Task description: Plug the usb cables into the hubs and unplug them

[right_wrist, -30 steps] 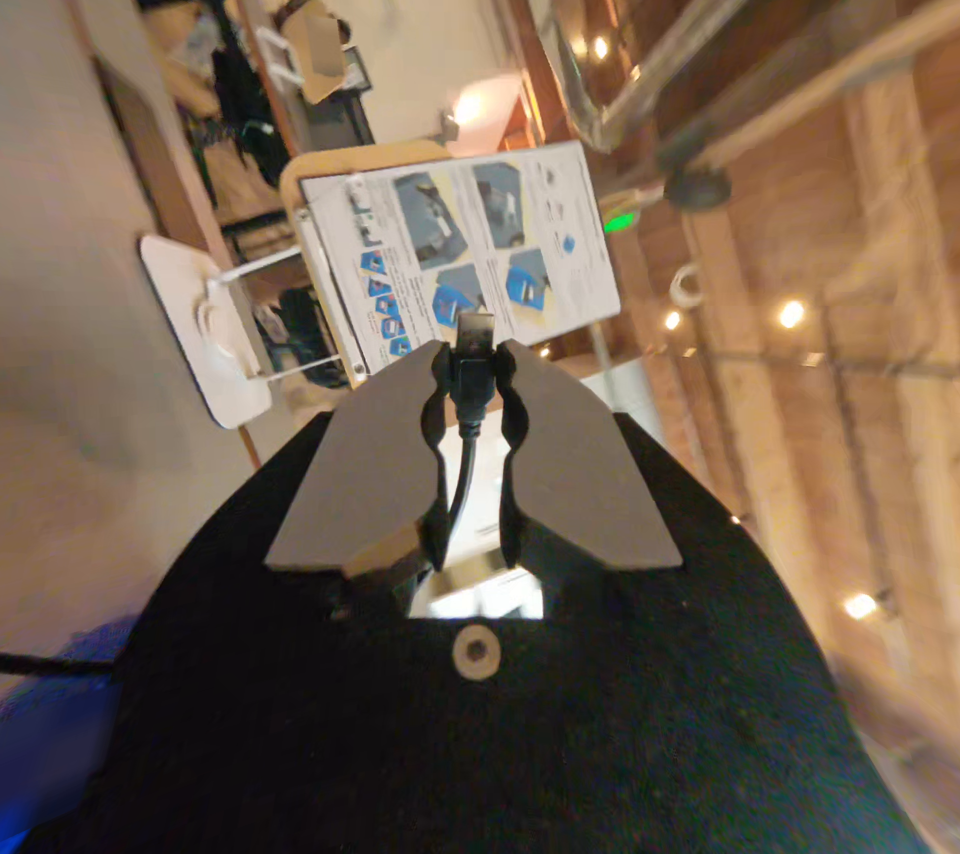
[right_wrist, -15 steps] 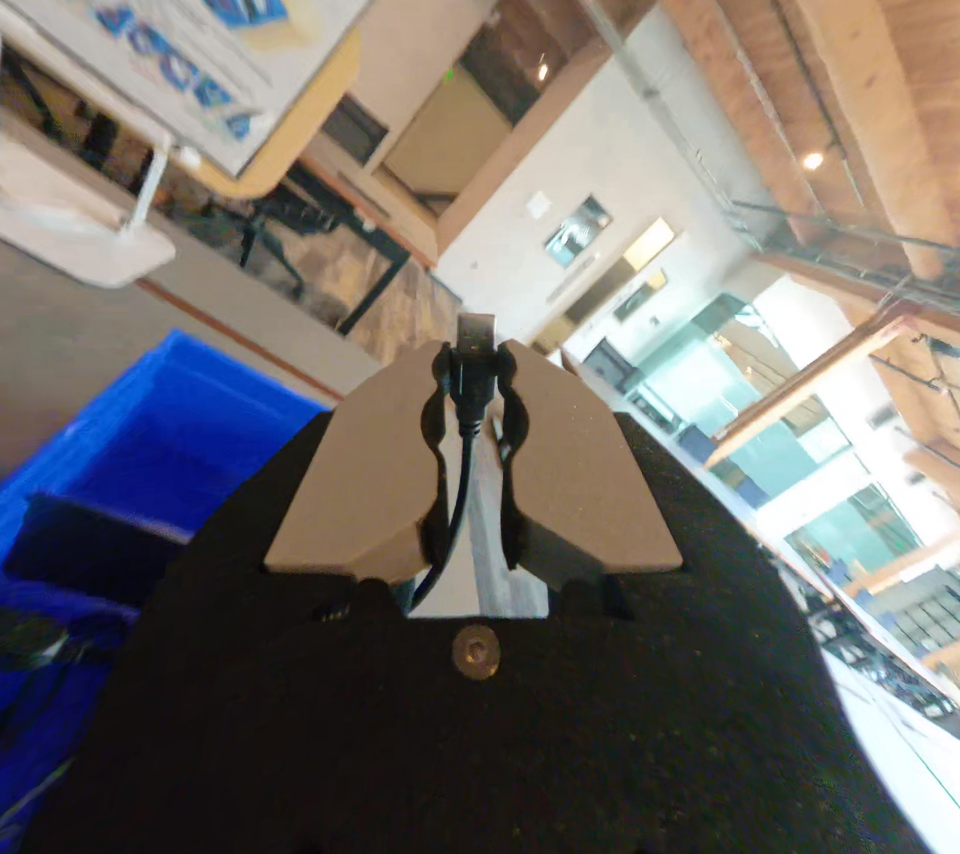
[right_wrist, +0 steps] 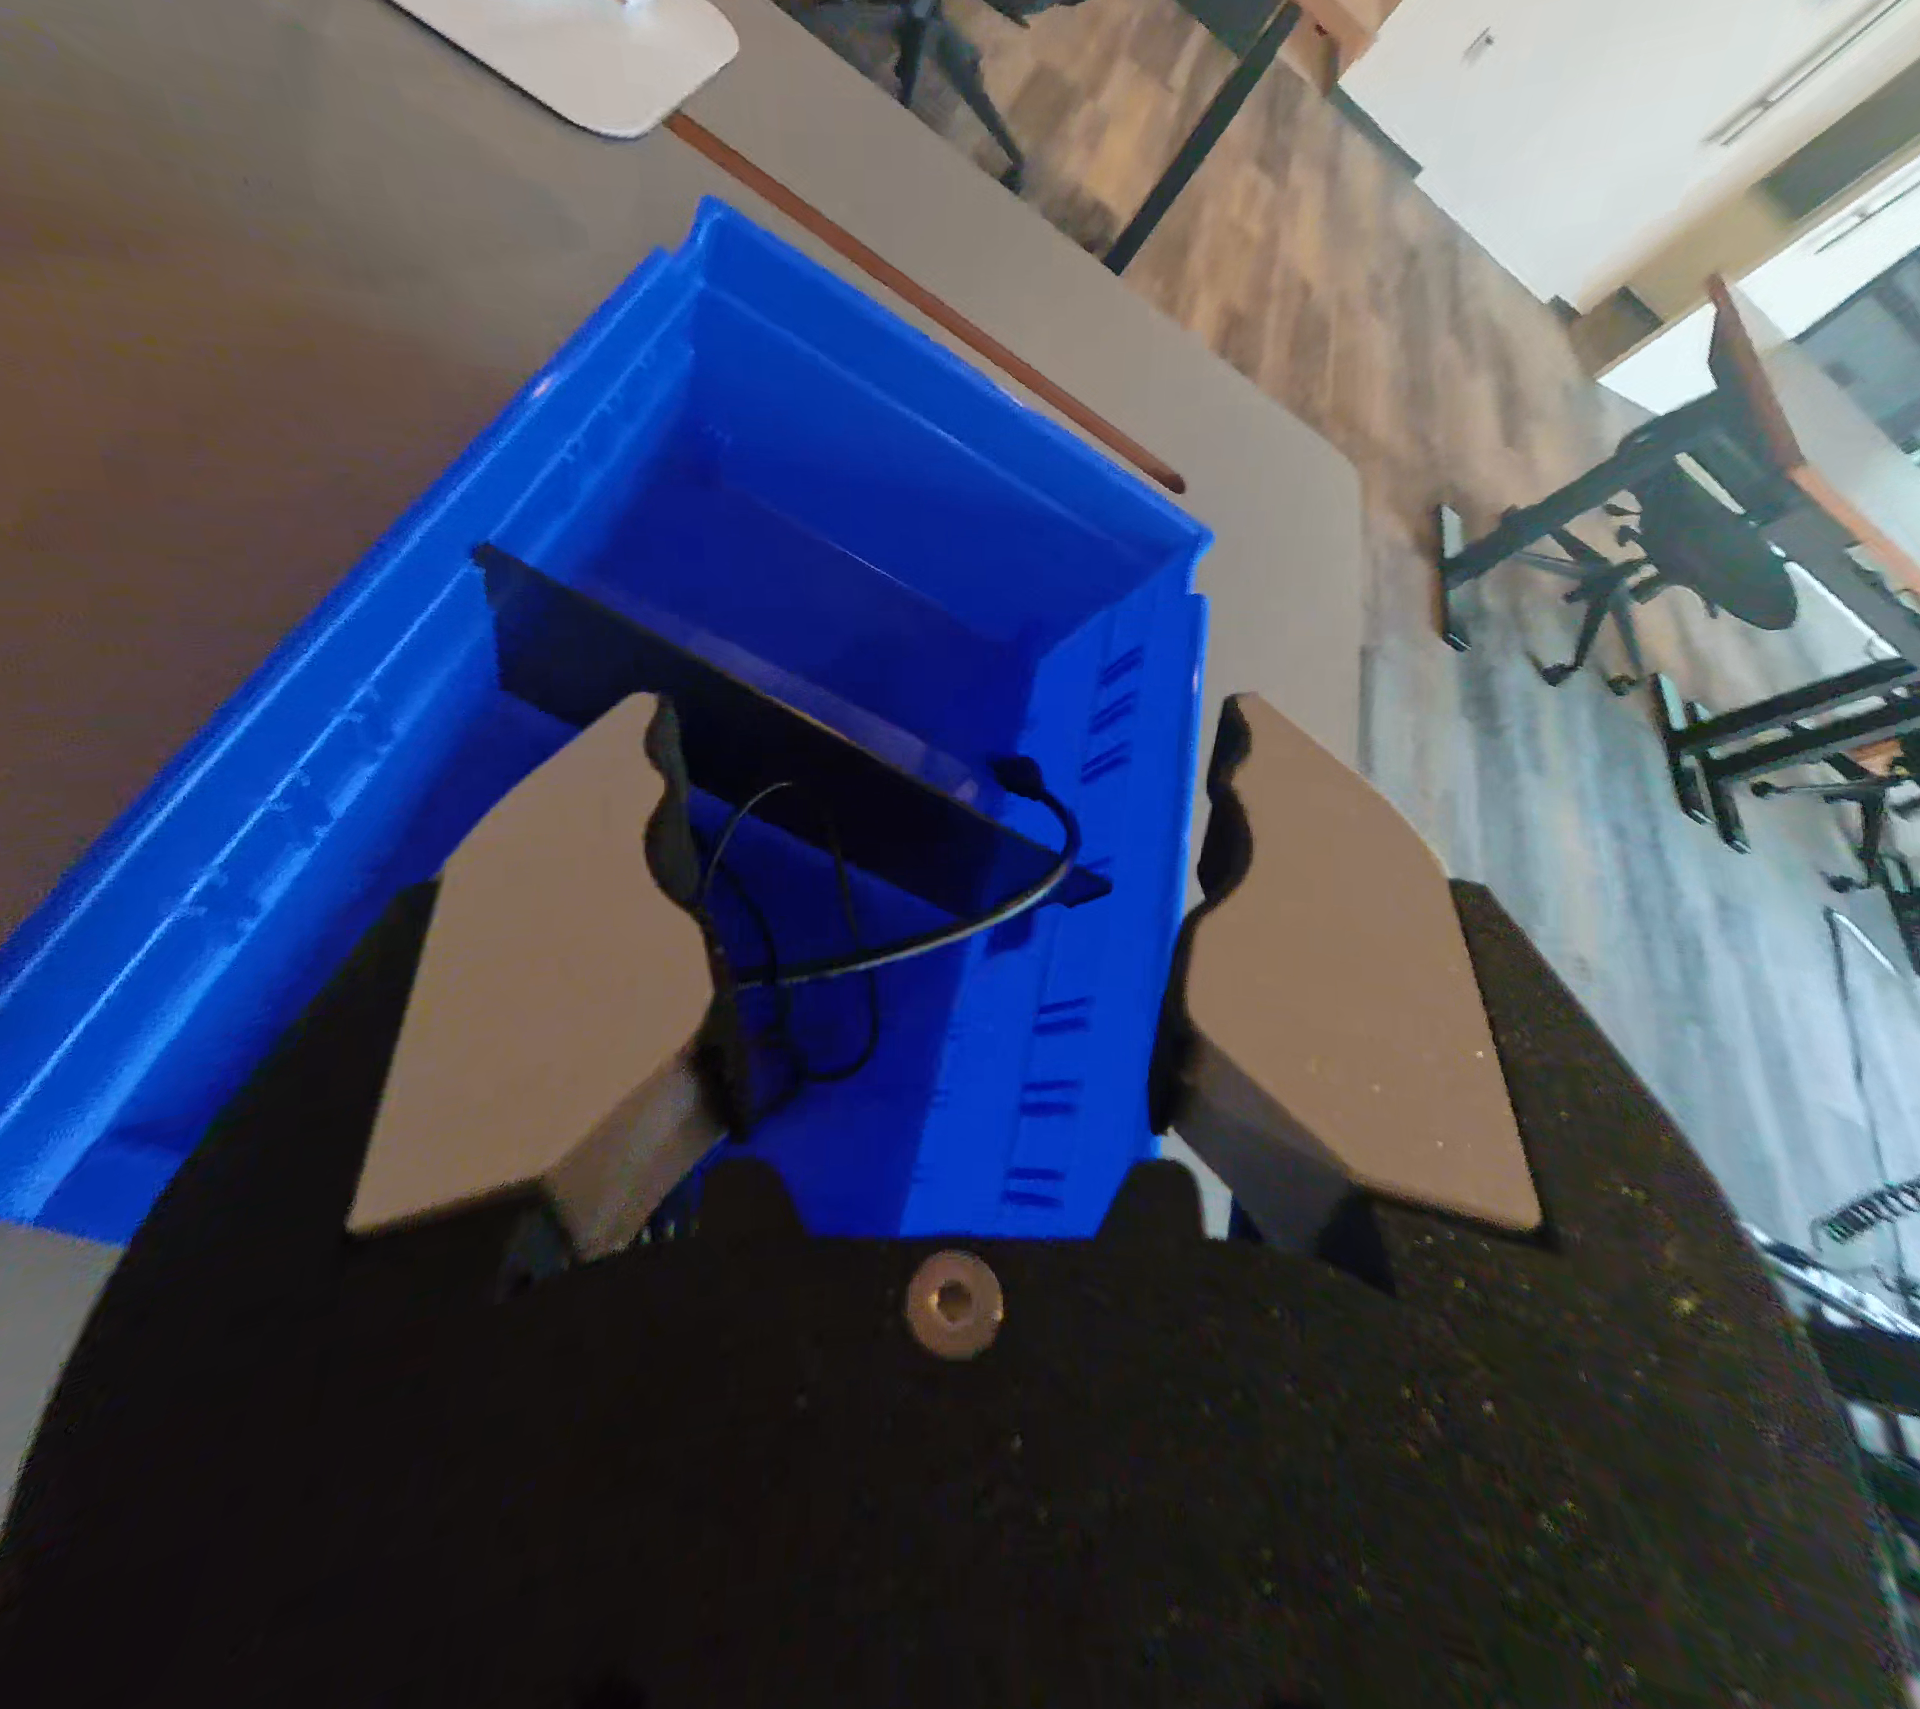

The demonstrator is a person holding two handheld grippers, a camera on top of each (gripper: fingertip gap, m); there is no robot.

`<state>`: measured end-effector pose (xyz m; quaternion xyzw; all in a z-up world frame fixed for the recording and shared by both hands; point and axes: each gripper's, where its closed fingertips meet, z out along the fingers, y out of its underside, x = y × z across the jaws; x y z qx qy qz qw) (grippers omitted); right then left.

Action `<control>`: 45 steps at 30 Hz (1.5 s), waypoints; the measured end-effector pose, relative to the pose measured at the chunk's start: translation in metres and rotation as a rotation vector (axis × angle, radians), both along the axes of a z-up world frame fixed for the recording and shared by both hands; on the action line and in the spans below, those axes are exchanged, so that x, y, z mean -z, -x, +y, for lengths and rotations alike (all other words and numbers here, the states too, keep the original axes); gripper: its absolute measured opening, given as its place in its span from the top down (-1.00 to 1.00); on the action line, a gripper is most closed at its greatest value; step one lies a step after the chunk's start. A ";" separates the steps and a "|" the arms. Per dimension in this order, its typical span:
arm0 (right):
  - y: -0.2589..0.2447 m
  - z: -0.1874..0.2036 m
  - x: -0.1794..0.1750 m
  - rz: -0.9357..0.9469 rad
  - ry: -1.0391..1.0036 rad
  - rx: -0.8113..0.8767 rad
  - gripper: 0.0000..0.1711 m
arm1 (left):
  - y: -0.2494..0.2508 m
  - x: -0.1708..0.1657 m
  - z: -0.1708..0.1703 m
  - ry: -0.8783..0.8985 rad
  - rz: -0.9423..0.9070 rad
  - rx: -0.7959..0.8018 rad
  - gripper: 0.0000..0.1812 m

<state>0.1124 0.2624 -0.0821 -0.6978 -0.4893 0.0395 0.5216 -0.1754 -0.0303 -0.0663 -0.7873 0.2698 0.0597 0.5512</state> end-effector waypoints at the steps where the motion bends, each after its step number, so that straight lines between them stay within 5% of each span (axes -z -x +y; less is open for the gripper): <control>1: 0.000 -0.003 0.000 0.019 0.009 -0.018 -0.14 | -0.005 0.009 -0.004 0.043 0.011 0.021 0.54; 12: -0.005 -0.039 -0.036 0.194 -0.015 -0.184 0.00 | -0.006 0.131 -0.067 0.624 0.138 -0.013 0.54; 24: -0.024 -0.050 -0.064 0.279 -0.106 -0.183 0.12 | -0.011 0.148 -0.052 0.569 0.089 -0.110 0.66; 32: -0.032 -0.052 -0.072 0.302 -0.135 -0.176 0.19 | -0.005 0.168 -0.074 0.775 0.005 -0.125 0.24; 37: -0.035 -0.054 -0.080 0.305 -0.200 -0.173 0.19 | -0.008 0.137 -0.053 0.509 -0.032 -0.159 0.26; 41: -0.039 -0.059 -0.111 0.456 -0.326 -0.176 0.12 | -0.026 0.063 -0.039 0.050 -0.172 -0.123 0.21; 45: -0.054 -0.089 -0.169 0.821 -0.511 -0.271 0.01 | -0.033 -0.025 -0.056 -0.384 -0.368 -0.048 -0.08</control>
